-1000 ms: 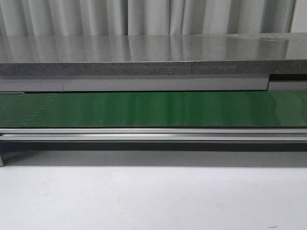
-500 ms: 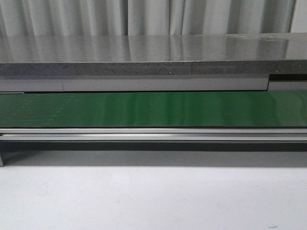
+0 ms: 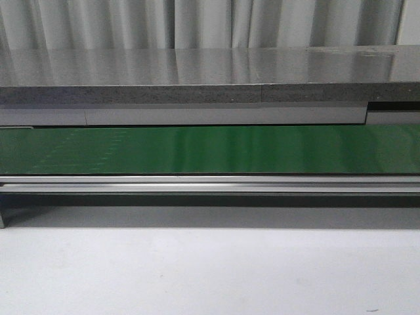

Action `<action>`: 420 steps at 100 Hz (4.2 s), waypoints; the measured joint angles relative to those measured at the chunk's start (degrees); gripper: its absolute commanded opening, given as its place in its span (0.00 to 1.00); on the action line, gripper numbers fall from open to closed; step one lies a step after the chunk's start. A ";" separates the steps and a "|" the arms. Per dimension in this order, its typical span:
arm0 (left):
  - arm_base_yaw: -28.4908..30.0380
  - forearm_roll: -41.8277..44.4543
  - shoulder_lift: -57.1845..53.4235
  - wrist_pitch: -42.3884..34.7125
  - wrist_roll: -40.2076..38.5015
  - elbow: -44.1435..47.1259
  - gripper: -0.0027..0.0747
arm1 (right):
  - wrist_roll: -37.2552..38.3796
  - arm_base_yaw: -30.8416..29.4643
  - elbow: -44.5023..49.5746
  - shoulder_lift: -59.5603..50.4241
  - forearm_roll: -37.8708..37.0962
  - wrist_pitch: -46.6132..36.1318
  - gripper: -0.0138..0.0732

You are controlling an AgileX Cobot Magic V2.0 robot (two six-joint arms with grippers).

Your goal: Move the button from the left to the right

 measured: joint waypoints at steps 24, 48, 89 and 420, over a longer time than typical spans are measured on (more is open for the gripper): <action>0.00 0.00 0.00 0.00 0.00 0.00 0.04 | 1.77 0.00 5.32 -6.60 -1.60 -0.70 0.08; 0.00 0.00 0.00 0.00 0.00 0.00 0.04 | 3.95 0.00 15.13 -16.51 -2.56 -1.98 0.08; 0.00 0.00 0.00 0.09 0.00 0.00 0.04 | 4.07 0.00 22.51 -19.71 -2.56 -5.42 0.08; -5.33 31.76 -19.02 -5.90 -24.13 11.86 0.04 | 4.50 0.00 22.64 -19.71 -2.70 -7.21 0.08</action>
